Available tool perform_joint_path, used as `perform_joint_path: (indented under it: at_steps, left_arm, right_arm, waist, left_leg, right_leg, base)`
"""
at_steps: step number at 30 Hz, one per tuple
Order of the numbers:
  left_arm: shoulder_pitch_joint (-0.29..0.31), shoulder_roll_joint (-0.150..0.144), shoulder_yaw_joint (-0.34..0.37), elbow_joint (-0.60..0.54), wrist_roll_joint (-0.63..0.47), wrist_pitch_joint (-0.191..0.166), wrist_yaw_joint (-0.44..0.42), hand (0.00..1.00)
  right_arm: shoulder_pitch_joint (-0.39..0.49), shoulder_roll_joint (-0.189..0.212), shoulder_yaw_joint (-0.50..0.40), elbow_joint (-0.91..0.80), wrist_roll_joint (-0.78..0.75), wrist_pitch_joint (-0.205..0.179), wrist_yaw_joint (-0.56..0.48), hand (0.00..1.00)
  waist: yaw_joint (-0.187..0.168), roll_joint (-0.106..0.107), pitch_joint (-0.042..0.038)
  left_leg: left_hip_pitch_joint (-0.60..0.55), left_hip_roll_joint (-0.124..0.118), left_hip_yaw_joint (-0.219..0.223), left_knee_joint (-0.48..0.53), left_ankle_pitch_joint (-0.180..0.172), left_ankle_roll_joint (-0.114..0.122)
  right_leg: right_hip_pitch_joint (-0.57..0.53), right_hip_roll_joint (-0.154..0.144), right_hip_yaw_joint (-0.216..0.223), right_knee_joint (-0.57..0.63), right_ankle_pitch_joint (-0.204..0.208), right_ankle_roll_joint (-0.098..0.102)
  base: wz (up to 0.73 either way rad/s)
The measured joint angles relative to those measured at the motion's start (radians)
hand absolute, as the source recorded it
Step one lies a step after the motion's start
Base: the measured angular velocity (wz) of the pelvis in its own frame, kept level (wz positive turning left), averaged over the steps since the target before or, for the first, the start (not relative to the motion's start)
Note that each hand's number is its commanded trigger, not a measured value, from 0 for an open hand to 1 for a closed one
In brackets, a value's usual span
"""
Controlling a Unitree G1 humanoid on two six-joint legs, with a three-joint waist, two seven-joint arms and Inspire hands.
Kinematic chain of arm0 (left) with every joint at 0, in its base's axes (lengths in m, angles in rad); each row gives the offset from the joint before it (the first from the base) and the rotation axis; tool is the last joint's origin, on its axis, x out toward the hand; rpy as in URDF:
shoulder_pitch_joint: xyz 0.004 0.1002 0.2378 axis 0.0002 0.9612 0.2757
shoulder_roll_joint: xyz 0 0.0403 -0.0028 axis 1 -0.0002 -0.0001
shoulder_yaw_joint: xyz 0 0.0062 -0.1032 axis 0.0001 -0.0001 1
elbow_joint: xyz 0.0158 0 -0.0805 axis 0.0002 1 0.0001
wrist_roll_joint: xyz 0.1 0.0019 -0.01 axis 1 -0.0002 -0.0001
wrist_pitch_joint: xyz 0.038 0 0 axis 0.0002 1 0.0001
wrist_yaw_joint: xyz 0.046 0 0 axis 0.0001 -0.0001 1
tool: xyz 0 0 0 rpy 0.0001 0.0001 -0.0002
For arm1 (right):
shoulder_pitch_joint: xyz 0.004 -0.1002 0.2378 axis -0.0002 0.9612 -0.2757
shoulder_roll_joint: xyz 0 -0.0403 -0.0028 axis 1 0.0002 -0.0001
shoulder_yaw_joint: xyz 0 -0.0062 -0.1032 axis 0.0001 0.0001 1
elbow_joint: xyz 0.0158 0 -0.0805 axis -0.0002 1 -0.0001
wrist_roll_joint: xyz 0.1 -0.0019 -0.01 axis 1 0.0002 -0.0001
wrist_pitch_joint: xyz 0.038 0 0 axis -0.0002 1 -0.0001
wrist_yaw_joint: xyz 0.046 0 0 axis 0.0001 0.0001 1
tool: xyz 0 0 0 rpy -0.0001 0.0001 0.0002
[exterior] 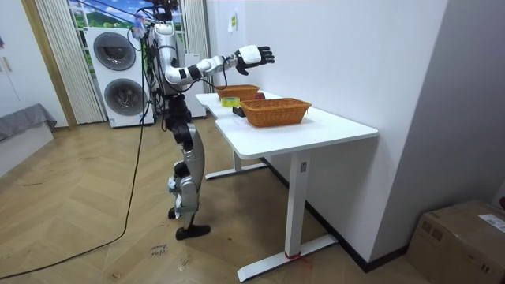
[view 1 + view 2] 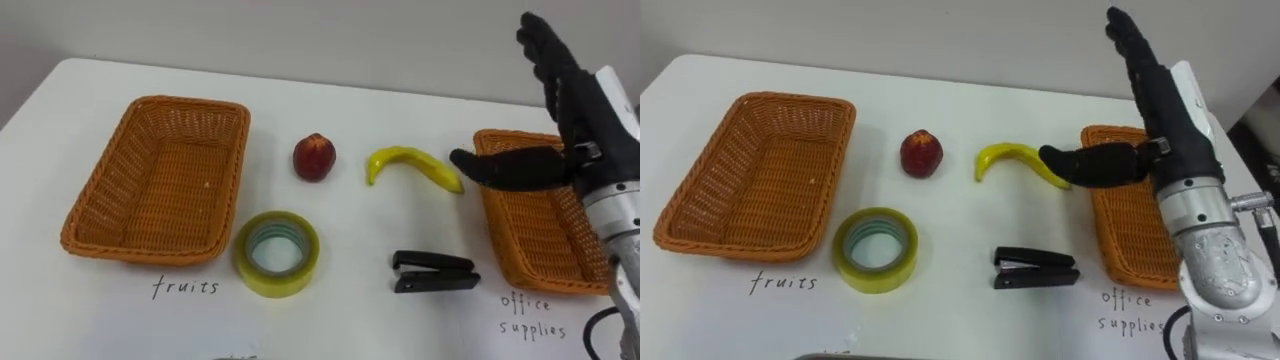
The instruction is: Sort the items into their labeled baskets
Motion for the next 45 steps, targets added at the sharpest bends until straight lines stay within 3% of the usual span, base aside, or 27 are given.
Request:
perform_joint_path:
  at_steps: [6,15,28,33,42,45]
  left_arm:
    - [-0.013,0.006,-0.001,0.003,0.0,0.025,-0.002,0.0]
    - [-0.013,0.015,-0.014,0.002,-0.001,0.038,-0.01,0.0]
    - [-0.027,0.041,-0.049,-0.003,0.018,0.038,-0.046,0.0]
    - [-0.039,0.057,-0.073,-0.003,0.017,0.038,-0.045,0.0]
    - [-0.053,0.061,-0.112,-0.001,-0.004,0.038,-0.043,0.0]
    - [-0.051,0.061,-0.111,-0.001,-0.012,0.038,-0.044,0.0]
  right_arm:
    - [0.006,0.0,0.036,0.011,-0.044,0.061,0.079,0.0]
    - [0.01,-0.021,0.096,0.015,-0.143,0.096,0.193,0.0]
    - [0.022,-0.047,0.143,0.058,-0.18,0.107,0.378,0.0]
    - [0.022,-0.047,0.144,0.058,-0.181,0.106,0.405,0.0]
    - [0.022,-0.049,0.147,0.076,-0.181,0.108,0.455,0.0]
    - [0.021,-0.049,0.154,0.077,-0.181,0.127,0.479,0.0]
  waist:
    - [-0.002,-0.002,-0.0015]
    - [0.001,-0.004,-0.0034]
    - [0.006,-0.014,-0.0032]
    - [0.007,-0.027,-0.0026]
    - [0.027,-0.021,0.0035]
    - [0.029,-0.022,0.0042]
  left_leg:
    - [-0.002,0.0,-0.002,0.0,0.0,0.0]
    - [-0.008,0.005,-0.007,0.016,0.0,0.0]
    - [-0.017,0.001,-0.019,0.019,0.003,-0.004]
    - [-0.027,0.001,-0.023,0.029,0.003,-0.003]
    - [-0.026,0.003,-0.024,0.021,0.002,-0.003]
    - [-0.027,0.003,-0.024,0.021,0.002,-0.004]
  right_leg:
    - [0.0,-0.001,-0.001,0.0,0.0,0.0]
    - [0.0,-0.004,-0.023,-0.001,0.004,-0.002]
    - [0.002,-0.003,-0.027,-0.005,0.008,-0.004]
    - [0.002,-0.003,-0.037,-0.016,0.01,-0.004]
    - [0.003,-0.003,-0.047,-0.015,0.012,-0.005]
    - [0.003,-0.003,-0.048,-0.015,0.012,-0.005]
  base:
    - [0.0]
    - [0.01]
    - [0.01]
    - [0.06]
    - [0.0]
    - [0.0]
